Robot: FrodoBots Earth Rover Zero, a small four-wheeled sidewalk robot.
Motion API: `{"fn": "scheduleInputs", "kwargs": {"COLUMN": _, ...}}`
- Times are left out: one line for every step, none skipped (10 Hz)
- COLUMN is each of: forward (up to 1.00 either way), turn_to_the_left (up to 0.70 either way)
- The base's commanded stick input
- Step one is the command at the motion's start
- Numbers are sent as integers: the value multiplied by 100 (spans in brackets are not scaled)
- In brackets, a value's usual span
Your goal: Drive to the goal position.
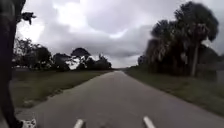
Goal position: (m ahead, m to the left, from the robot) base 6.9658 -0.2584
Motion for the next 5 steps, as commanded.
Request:
{"fn": "scheduleInputs", "kwargs": {"forward": 70, "turn_to_the_left": 0}}
{"fn": "scheduleInputs", "kwargs": {"forward": 70, "turn_to_the_left": -21}}
{"fn": "scheduleInputs", "kwargs": {"forward": 70, "turn_to_the_left": -20}}
{"fn": "scheduleInputs", "kwargs": {"forward": 70, "turn_to_the_left": -4}}
{"fn": "scheduleInputs", "kwargs": {"forward": 70, "turn_to_the_left": 0}}
